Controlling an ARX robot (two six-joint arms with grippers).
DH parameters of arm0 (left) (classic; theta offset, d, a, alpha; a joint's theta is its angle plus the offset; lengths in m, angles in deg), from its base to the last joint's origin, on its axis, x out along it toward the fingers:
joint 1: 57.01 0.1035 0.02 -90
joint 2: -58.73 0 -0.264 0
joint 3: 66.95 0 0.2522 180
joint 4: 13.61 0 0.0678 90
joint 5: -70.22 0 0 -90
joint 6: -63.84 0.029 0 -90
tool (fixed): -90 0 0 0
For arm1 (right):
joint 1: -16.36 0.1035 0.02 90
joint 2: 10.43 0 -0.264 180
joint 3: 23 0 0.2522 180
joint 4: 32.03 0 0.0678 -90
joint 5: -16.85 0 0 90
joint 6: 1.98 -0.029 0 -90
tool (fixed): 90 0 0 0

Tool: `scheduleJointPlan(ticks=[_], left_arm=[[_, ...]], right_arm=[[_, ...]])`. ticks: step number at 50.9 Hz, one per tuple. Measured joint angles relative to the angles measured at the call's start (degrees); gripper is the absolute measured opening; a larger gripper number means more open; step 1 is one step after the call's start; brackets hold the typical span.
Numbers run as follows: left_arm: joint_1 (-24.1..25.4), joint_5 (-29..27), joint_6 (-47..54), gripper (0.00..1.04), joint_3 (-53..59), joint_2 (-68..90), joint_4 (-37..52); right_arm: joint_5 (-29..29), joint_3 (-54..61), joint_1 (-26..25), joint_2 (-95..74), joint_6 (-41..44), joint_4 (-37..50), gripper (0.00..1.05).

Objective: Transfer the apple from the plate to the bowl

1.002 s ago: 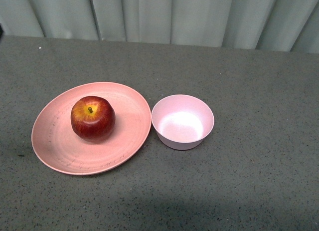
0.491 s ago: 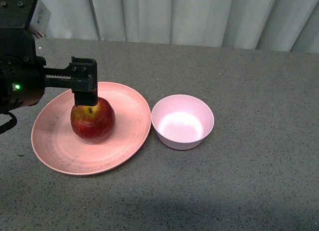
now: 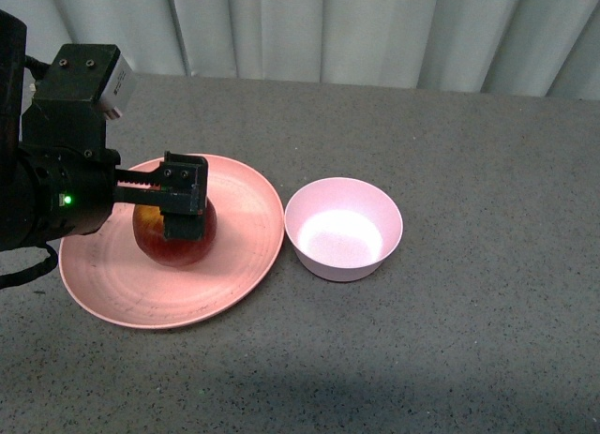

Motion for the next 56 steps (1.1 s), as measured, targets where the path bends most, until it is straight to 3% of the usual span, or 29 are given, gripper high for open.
scheduleJointPlan(ticks=[35,45,56], left_arm=[[-0.2,2.6,-0.3,0.98,-0.8,4.0,-1.7],[-0.3,2.6,0.1,0.8,-0.8,4.1,-1.6],[-1.0,3.3,-0.2,0.75,-0.5,3.0,-1.5]], right_arm=[[0.0,0.0,0.0,0.0,0.0,0.0,0.95],[0.0,0.0,0.0,0.0,0.0,0.0,0.95],[0.0,0.0,0.0,0.0,0.0,0.0,0.95]])
